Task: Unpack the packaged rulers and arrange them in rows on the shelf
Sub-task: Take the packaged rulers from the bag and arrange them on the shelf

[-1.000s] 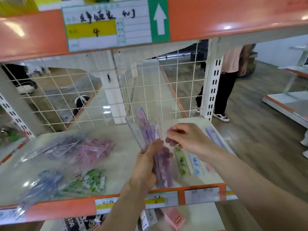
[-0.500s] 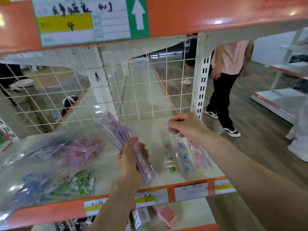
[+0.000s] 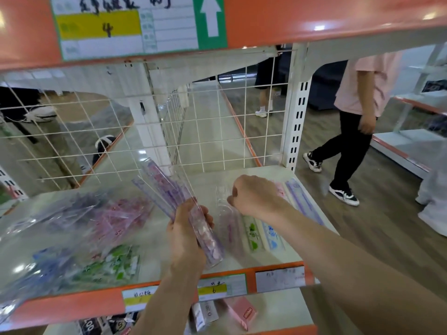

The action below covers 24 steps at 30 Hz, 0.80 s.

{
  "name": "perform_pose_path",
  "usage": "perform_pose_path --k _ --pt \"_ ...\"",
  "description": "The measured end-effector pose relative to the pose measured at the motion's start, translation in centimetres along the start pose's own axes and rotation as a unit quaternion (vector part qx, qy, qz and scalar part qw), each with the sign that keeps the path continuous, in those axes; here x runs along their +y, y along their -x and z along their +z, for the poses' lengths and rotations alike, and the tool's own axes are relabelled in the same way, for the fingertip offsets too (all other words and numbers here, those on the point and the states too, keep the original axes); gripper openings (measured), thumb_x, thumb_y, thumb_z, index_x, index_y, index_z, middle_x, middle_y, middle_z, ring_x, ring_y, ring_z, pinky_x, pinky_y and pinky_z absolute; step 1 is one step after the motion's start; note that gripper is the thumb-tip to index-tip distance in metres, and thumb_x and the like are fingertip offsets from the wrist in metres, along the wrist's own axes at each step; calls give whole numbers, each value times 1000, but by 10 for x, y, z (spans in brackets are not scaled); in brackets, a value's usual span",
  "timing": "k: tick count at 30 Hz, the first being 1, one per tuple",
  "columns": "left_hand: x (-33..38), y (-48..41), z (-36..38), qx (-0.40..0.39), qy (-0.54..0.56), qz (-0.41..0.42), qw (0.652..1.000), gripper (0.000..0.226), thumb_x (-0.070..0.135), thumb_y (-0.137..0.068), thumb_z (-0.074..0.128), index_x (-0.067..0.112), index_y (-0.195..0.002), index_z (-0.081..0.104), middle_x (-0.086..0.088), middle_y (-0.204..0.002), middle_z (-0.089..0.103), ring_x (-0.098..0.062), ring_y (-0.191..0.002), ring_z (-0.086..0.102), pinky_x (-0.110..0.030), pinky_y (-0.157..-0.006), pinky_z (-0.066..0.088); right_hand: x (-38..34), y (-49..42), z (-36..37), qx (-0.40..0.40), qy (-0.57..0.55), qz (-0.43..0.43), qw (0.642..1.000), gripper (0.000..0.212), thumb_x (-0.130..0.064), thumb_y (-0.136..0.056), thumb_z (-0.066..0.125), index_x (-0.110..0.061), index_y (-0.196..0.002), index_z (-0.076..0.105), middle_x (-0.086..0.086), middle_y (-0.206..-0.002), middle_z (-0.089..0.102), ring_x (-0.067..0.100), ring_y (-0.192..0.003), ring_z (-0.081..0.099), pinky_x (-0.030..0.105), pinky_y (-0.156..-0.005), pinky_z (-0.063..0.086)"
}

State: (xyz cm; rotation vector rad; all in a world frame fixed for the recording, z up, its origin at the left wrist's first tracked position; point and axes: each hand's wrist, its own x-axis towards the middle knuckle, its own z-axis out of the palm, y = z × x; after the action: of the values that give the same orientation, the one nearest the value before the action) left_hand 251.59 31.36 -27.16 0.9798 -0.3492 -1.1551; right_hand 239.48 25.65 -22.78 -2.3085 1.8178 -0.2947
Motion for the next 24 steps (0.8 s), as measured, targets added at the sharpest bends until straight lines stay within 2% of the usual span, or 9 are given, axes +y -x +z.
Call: perform_pose_path --k 4,8,10,12,14,16,19,21,24 --pt "2 0 1 -16 32 -51 998 16 20 -87 47 11 -80 59 -4 -54 55 -18 -41 49 -20 -41 43 -8 20 13 -55 32 -90 994 28 -27 -93 54 -17 -119 60 6 -118 59 27 -110 55 36 -91 43" --pt "2 4 5 -34 8 -83 996 26 21 -87 50 8 -70 65 -6 -53 56 -18 -40 51 -20 -41 44 -9 33 30 -83 66 -131 986 24 -26 -95 47 -20 -115 61 4 -111 56 27 -105 55 39 -90 38" --pt "2 8 6 -50 -19 -78 996 27 20 -89 55 1 -73 66 -11 -57 60 -21 -44 56 -24 -44 48 -5 31 21 -92 9 -101 991 25 -27 -96 46 -22 -116 61 2 -115 58 26 -105 57 38 -92 42" --pt "3 12 7 -64 -27 -63 996 24 16 -92 56 -4 -82 65 -14 -64 64 -21 -47 58 -26 -43 50 0 27 6 -57 -103 -67 991 25 -24 -97 44 -17 -110 64 3 -111 63 25 -100 60 37 -87 47" --pt "5 15 8 -72 -29 -56 995 19 13 -91 57 -3 -84 66 -15 -68 67 -20 -47 59 -25 -40 48 2 25 -7 -8 -252 -39 967 27 -24 -96 45 -9 -98 68 6 -98 68 26 -93 63 37 -81 49" --pt "6 15 9 -73 -37 -55 995 15 10 -91 58 -1 -86 67 -15 -69 68 -19 -46 60 -23 -39 46 1 27 -15 -16 -369 -24 929 26 -27 -93 54 -8 -91 70 7 -90 71 22 -89 66 33 -80 51" --pt "5 17 9 -85 -56 -61 993 15 10 -90 59 -2 -96 66 -16 -73 67 -21 -50 60 -23 -39 45 0 28 -14 -39 -413 -24 910 12 -25 -86 67 -14 -88 71 3 -87 72 16 -85 67 29 -81 52" --pt "5 17 8 -94 -61 -62 992 21 12 -89 61 -2 -103 66 -17 -80 68 -23 -55 62 -26 -42 49 1 27 -11 -23 -422 -4 906 12 -26 -83 70 -16 -89 70 1 -87 70 13 -82 64 26 -76 50" --pt "5 16 8 -101 -63 -60 991 36 20 -81 66 -1 -110 67 -22 -96 71 -32 -75 68 -44 -68 58 5 23 -10 -29 -428 7 904 10 -25 -83 70 -16 -86 70 0 -82 68 9 -74 60 22 -68 46"
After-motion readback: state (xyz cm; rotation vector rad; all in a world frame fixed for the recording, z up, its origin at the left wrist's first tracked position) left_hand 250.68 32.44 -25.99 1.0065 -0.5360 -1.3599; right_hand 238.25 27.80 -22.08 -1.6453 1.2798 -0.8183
